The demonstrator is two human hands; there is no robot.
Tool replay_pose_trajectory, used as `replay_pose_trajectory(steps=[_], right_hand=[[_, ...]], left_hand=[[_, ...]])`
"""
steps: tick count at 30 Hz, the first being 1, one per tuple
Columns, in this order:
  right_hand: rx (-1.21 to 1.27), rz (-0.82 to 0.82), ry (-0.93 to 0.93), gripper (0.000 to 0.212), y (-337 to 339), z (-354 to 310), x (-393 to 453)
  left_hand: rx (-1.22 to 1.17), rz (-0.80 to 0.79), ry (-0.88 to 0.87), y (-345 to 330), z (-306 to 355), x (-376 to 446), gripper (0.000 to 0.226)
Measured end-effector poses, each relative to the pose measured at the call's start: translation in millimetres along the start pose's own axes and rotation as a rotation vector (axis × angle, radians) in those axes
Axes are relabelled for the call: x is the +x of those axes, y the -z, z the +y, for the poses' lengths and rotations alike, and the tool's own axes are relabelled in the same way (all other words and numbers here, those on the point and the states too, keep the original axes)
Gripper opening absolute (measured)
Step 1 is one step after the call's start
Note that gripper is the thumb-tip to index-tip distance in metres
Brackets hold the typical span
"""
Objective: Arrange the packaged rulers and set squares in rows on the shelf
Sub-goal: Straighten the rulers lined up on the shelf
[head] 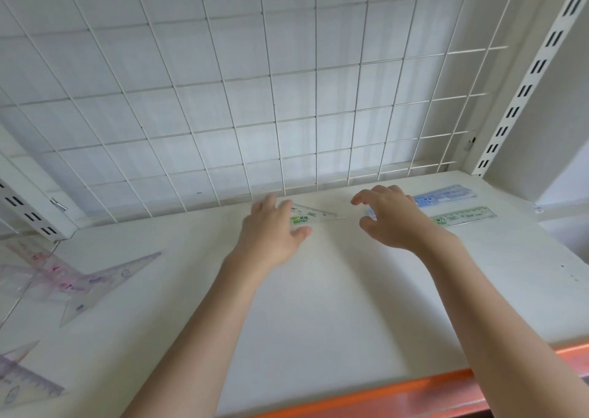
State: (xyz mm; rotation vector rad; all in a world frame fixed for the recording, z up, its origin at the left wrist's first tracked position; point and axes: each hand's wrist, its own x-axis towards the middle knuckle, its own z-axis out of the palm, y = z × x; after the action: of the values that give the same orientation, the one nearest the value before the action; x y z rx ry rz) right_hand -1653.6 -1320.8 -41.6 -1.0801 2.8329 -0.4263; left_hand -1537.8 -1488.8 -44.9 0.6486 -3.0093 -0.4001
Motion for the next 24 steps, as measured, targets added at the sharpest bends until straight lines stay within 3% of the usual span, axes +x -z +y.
replay_pose_trajectory(steps=[3,8,20,24], right_hand=[[-0.009,-0.006,0.023,0.041,-1,-7,1],[-0.008,0.005,0.051,0.041,-1,-16,2],[0.021,0.014,0.074,0.040,-2,-41,-10],[0.080,0.008,0.089,0.039,-12,-61,-21]], left_hand=[[0.076,-0.125,-0.030,-17,9,-12,0.067],[0.044,-0.187,0.010,-21,7,-22,0.068],[0.050,-0.170,0.030,-10,3,-34,0.071],[0.012,-0.178,0.113,5,-21,-57,0.072]])
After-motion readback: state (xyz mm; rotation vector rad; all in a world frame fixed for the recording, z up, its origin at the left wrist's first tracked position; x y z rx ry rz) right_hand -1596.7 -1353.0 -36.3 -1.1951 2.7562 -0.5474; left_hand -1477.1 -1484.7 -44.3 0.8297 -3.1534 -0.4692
